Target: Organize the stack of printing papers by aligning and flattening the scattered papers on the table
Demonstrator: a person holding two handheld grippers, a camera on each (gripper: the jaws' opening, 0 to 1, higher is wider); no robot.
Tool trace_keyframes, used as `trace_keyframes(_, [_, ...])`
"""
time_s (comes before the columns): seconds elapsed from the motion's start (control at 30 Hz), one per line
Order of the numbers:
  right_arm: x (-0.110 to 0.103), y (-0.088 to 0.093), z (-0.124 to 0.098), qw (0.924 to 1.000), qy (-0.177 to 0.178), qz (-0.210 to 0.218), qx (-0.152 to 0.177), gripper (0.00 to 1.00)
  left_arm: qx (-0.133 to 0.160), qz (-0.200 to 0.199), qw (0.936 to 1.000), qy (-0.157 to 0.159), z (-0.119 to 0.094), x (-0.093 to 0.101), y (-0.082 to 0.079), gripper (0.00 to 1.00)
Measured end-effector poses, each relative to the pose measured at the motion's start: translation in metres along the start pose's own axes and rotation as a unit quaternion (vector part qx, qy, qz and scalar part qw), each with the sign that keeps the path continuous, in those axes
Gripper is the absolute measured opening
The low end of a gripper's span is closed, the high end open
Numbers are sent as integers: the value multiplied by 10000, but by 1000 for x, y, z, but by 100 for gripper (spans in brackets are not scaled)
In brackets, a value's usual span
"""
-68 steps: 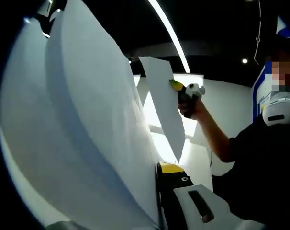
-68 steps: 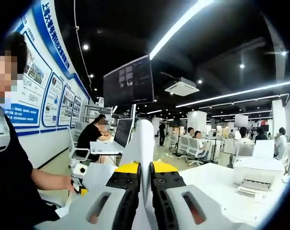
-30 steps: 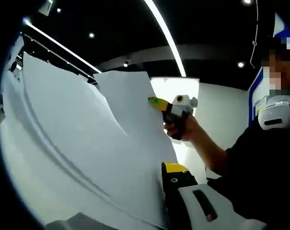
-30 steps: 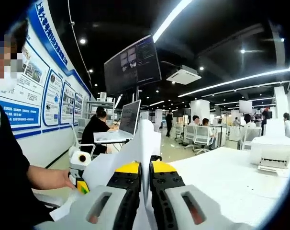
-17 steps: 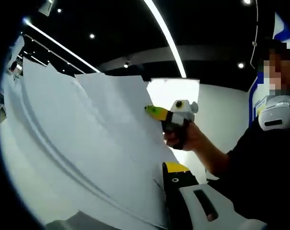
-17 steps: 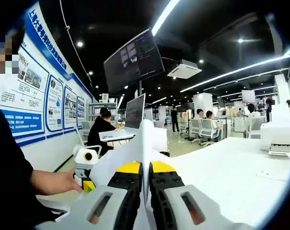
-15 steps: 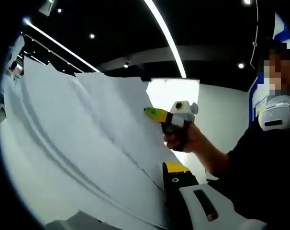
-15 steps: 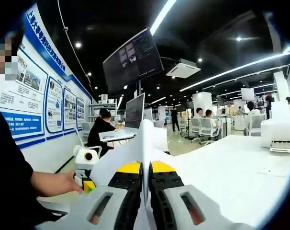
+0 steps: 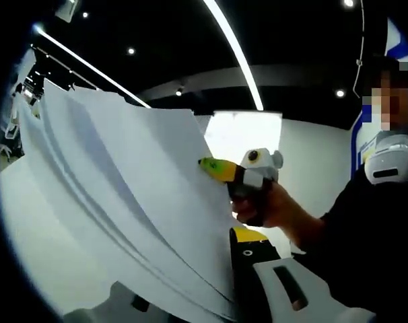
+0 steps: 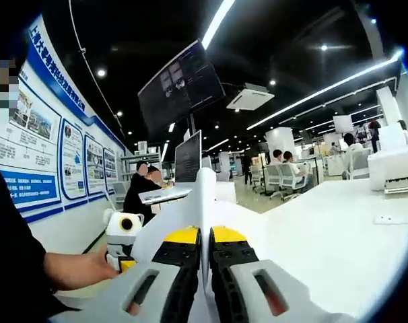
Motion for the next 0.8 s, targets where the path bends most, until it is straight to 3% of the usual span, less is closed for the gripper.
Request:
trace_keyframes(0.2, [-5,4,4,9998,18,174,50,1,18,-9,10000,-29,0,0,0,17])
trace_keyframes(0.8, [-9,5,1,10000,-28,-45,-7,6,-152,233,9994,-209,0,-3,5,6])
Point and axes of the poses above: the point that each gripper's makers call its tool centre point, and the gripper's own axes: z roughly forward along the fingers, x roughly to its right, y roughly out of its underside, the point moved 3 cm from there along -z, roughly backward along the fingers, and after that the axes turned 9 degrees about -x, right-handed, at the moved point
